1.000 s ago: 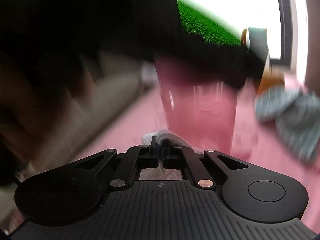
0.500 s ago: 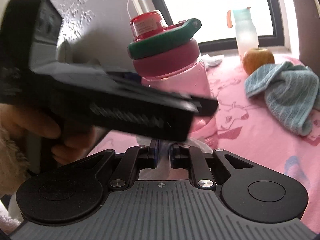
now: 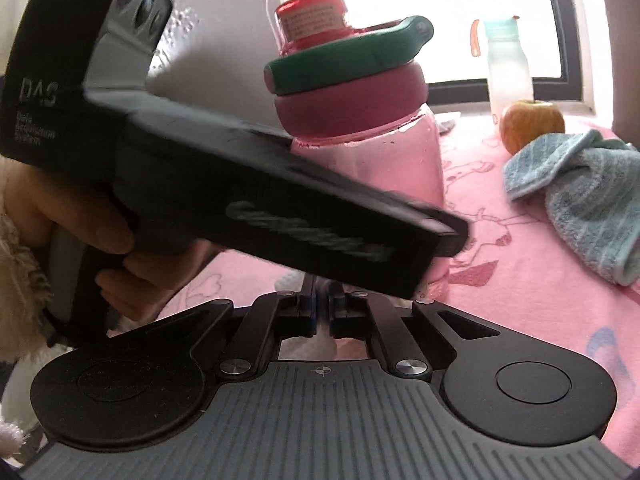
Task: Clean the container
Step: 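Wipe the pink bottle's base with the cloth in the right gripper while the left gripper holds it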
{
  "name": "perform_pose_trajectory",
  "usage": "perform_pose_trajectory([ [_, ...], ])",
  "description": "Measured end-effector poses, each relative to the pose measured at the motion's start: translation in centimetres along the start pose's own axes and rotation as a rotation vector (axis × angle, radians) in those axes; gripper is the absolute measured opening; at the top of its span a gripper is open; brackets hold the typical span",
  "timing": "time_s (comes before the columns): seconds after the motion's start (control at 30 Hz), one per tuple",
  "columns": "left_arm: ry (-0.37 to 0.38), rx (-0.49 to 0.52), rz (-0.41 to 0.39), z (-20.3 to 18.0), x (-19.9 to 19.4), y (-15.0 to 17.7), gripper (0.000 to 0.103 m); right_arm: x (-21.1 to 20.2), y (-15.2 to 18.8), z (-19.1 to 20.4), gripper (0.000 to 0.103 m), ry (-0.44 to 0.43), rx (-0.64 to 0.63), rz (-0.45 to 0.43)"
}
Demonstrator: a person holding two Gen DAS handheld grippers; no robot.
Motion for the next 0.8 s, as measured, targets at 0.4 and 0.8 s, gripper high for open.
perform_pose_trajectory([
  [0.4,0.033,-0.085,-0.005,-0.7,-2.0,0.5,0.078,-2.4,-0.4,-3.1,0.007,0.081,-0.006,-0.014],
  [0.8,-0.045,-0.046,-0.157,-0.5,-3.7,-3.1,0.07,-3.9,-1.6,-1.0,0.009,-0.015,0.006,-0.054],
])
Point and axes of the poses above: each gripper's, at about its wrist camera, not at the fingertips, and x roughly the way its jaws point, z to its left, y to its underside, the point moved 10 cm from there along x, roughly the way its jaws point, and after that the axes turned 8 degrees about y, right-handed, at the moved point
